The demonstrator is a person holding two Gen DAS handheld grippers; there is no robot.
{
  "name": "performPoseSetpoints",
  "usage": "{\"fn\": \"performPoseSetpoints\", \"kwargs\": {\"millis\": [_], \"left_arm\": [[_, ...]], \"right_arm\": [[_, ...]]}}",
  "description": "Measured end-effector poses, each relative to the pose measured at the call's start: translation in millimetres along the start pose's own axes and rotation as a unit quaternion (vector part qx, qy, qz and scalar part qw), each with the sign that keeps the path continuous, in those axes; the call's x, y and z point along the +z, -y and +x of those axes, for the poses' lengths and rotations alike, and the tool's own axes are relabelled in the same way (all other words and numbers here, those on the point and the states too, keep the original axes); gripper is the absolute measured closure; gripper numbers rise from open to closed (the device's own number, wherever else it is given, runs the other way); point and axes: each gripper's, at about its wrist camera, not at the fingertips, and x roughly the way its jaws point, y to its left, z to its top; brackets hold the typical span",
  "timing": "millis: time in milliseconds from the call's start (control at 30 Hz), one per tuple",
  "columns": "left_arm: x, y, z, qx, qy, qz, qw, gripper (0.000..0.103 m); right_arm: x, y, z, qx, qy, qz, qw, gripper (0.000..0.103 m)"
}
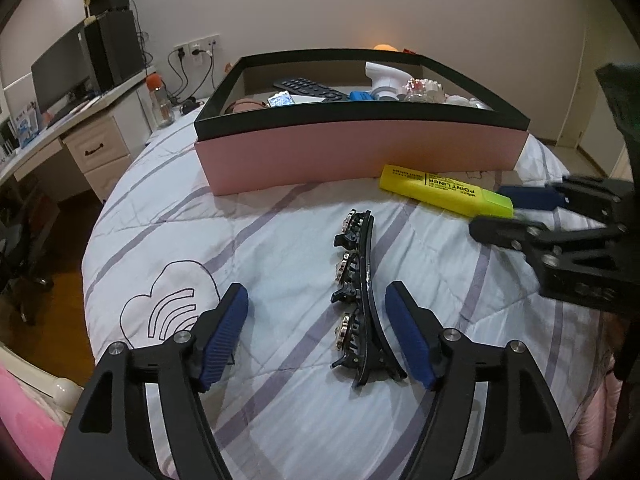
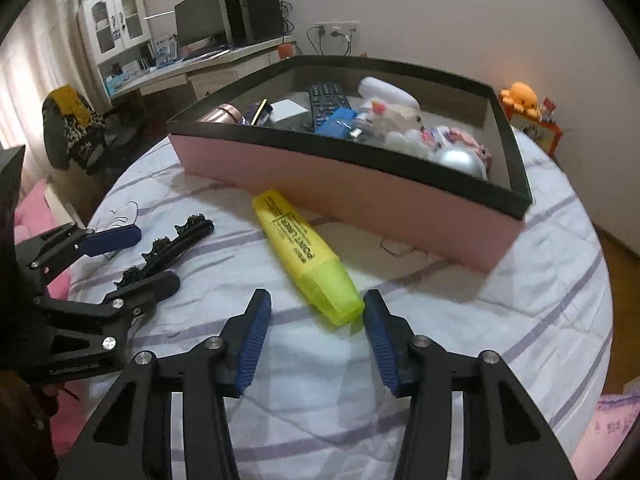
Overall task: Organize rigid objects
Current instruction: 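Grasp the black hair clip with the left tool while the right tool grasps the yellow highlighter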
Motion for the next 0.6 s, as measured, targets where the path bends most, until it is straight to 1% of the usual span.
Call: {"fn": "performPoseSetpoints", "kwargs": {"millis": [33,67,167,233,333,400,467,500,567,600], "left_arm": [[-0.3,0.3,-0.1,0.000,0.000,0.001,1.0000,0.028],[-0.5,0.8,-0.2,0.001,0.000,0.003,1.0000,0.028],[0.8,2.4,1.0,0.003,-0.002,0.000,1.0000,0.028],[0.9,3.0,1.0,0.005,-0.003,0.001,1.0000,0.027],[0.4,3.0,0.9,0.007,-0.003,-0.001,1.0000,0.027],[0.2,3.1,0.6,0.009,-0.003,-0.003,1.0000,0.026],[0.0,2.8,0.3,0.010,-0.004,-0.005,0.9999,0.026],[-0.1,2.7,0.2,0.010,-0.004,-0.006,0.9999,0.026],[0.1,3.8,0.3,0.013,-0.003,-0.007,0.9999,0.025],[-0.2,4.2,0.0,0.014,-0.003,-0.007,0.9999,0.025]], "right_arm": [[2.1,-0.9,2.7,-0.014,-0.002,-0.007,1.000,0.051],[4.2,-1.0,4.4,-0.018,-0.001,-0.011,1.000,0.048],[12.8,1.4,11.2,-0.011,0.000,-0.012,1.000,0.047],[16.5,-4.5,14.9,-0.006,-0.005,-0.028,1.000,0.047],[19.1,-10.7,18.0,0.012,-0.007,-0.038,0.999,0.061],[16.2,-9.3,14.9,0.019,-0.007,-0.028,0.999,0.064],[8.0,-6.8,8.0,0.024,-0.007,-0.011,1.000,0.069],[2.0,-4.8,2.5,0.015,-0.003,0.004,1.000,0.070],[-10.2,-0.2,-5.5,0.002,-0.011,0.037,0.999,0.075],[-15.6,-0.9,-11.4,-0.010,-0.010,0.046,0.999,0.075]]}}
